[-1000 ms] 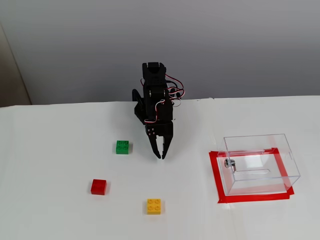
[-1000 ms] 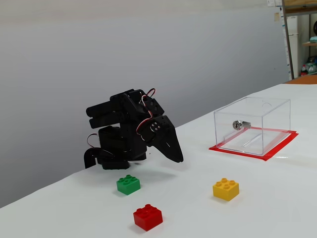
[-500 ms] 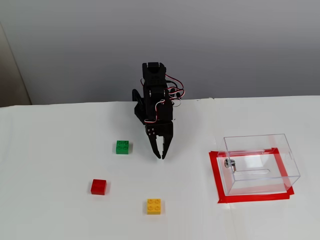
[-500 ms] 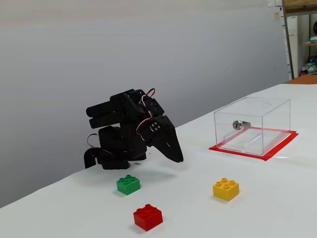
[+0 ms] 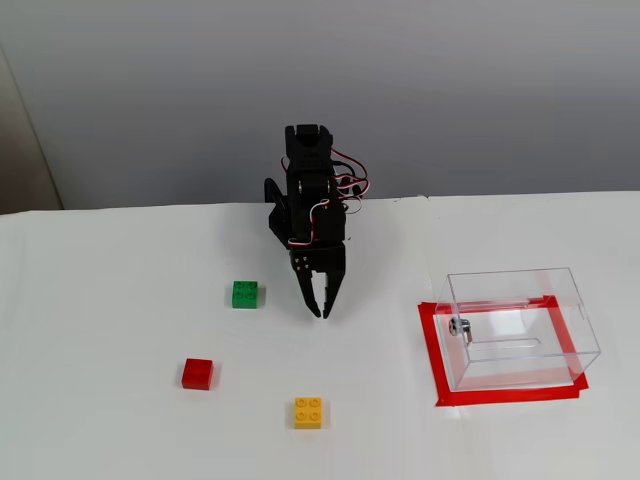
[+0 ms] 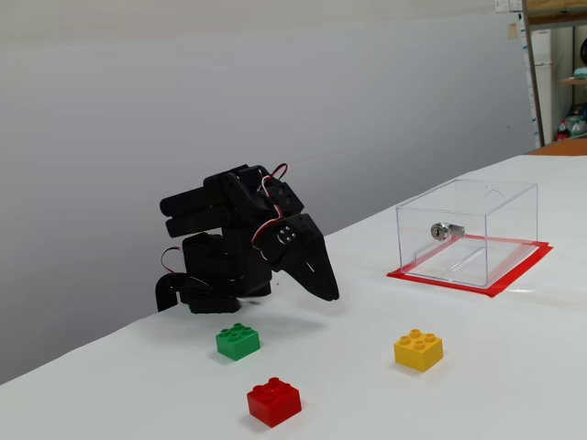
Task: Pick the yellow lego brick and place it into the transparent box
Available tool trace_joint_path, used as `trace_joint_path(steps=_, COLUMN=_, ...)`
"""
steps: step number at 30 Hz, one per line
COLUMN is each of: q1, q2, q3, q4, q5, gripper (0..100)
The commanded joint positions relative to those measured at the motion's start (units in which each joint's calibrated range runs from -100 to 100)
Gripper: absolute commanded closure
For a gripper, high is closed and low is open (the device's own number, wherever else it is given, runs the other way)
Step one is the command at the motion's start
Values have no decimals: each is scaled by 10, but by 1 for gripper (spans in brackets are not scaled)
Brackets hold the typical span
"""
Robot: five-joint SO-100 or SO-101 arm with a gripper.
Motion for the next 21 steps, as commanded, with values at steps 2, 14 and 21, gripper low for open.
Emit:
trace_joint_path(steps=2, q1=5, q2=-4, q3=4, q4=-6, q5=-2, gripper=98)
trace_joint_path(steps=14, q1=-17, q2=-2, q3=-51, q4=-5, q5=-3, gripper=97)
trace_joint_path(steps=21, q1=-11, q2=67, q3=-180, q4=-6, q5=-3, gripper=94)
